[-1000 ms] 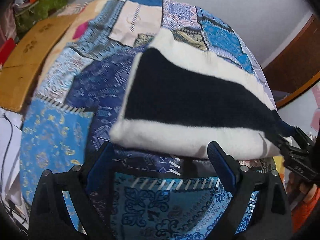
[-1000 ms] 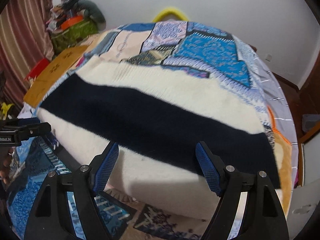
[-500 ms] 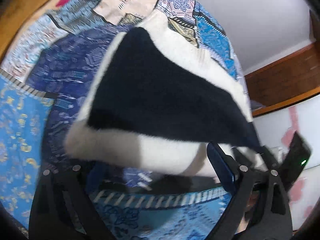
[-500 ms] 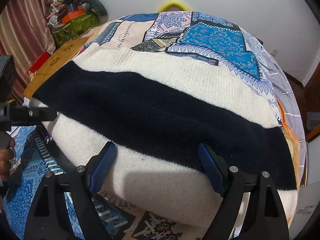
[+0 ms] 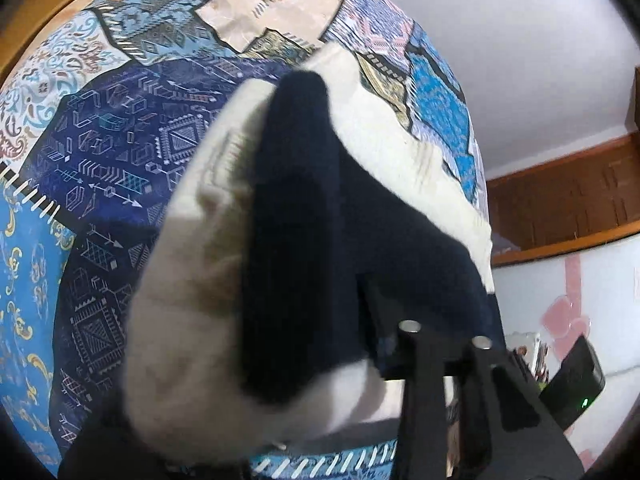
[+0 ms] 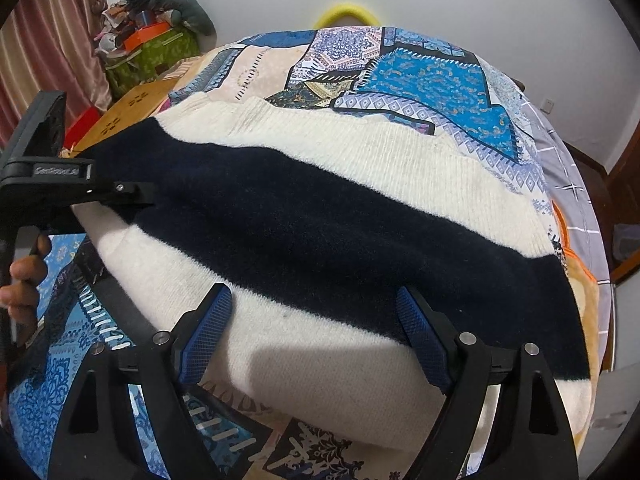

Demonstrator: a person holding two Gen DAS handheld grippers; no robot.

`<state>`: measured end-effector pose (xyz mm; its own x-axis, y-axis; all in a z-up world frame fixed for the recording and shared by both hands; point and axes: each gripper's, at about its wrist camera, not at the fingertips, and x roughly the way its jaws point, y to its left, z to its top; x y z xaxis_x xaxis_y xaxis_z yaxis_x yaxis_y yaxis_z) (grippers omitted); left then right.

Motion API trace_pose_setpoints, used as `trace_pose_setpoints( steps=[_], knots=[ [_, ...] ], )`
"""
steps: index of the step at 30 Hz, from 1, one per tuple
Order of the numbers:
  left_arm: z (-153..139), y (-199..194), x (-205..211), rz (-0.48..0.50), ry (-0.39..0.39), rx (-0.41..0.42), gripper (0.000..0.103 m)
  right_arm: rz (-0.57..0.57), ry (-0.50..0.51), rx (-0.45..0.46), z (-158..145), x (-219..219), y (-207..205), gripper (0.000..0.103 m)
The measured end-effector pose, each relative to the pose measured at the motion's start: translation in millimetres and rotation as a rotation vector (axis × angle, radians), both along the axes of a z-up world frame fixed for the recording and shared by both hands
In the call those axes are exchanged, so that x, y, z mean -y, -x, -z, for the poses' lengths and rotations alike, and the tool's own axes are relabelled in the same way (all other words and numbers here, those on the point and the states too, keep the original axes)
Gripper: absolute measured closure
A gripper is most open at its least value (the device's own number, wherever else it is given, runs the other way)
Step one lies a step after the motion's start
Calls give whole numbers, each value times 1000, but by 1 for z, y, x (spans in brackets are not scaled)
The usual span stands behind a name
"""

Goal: Fold small clothes
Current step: 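Grasp the folded sweater edge with the left gripper and lift it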

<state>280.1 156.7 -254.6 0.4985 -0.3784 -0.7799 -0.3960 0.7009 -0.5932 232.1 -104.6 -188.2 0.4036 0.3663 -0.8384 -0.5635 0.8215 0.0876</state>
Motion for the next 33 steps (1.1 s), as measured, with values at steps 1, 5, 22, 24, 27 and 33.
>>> trace_pose_setpoints(
  steps=[1, 5, 22, 24, 27, 33],
  knots=[
    [0, 0, -1, -8, -3, 2, 75, -1, 1, 2, -1, 0, 0, 21],
    [-16, 3, -4, -23, -103, 34, 79, -6, 9, 19, -9, 2, 3, 21],
    [-105, 20, -76, -244, -521, 105, 81, -3, 32, 155, -48, 13, 7, 21],
    [-113, 19, -76, -245, -534, 117, 81, 2, 35, 150, -45, 15, 6, 21],
    [-122, 15, -68, -218, -531, 141, 81, 12, 49, 132, -37, 22, 4, 21],
    [-143, -5, -16, -110, -554, 206, 81, 39, 37, 45, -13, 40, -2, 20]
  ],
)
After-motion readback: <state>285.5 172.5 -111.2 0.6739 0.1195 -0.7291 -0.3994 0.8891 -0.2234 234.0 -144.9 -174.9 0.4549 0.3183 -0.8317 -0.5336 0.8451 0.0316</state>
